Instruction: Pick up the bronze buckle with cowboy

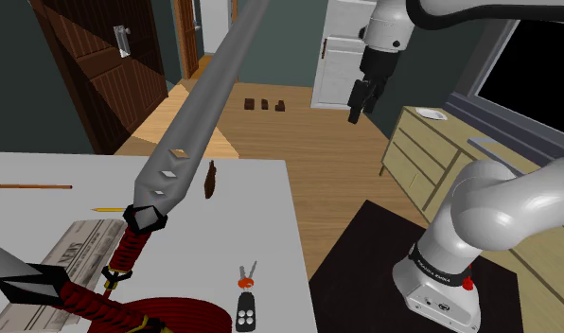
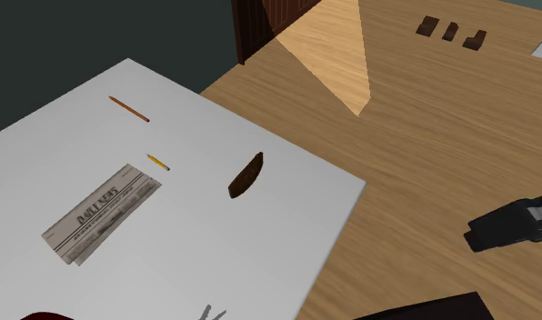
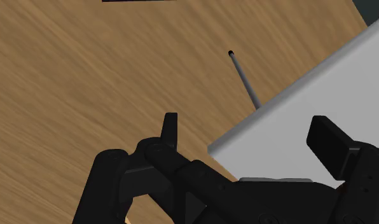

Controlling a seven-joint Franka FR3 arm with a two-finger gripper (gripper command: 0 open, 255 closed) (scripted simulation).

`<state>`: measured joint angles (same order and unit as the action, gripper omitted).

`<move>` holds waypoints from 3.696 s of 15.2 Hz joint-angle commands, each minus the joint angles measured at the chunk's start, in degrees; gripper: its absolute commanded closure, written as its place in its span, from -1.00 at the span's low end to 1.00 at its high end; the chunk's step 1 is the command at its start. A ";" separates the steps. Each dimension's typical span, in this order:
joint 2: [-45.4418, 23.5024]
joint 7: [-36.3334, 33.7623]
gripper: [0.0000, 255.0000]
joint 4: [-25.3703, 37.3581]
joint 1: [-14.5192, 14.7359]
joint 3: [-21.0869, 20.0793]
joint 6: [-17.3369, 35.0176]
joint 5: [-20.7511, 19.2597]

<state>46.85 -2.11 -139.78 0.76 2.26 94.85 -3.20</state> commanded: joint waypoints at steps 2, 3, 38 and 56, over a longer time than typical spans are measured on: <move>-1.05 -1.63 -1.00 -0.25 0.24 -1.08 1.43 0.71; -2.18 -3.24 -1.00 -0.40 0.46 -2.16 2.88 1.39; -62.55 -53.73 -1.00 33.36 4.38 -22.61 30.32 -11.85; -62.10 -53.44 1.00 33.89 4.32 -22.72 29.40 -11.54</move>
<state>-15.70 -55.72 -106.02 5.12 -20.37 124.80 -14.98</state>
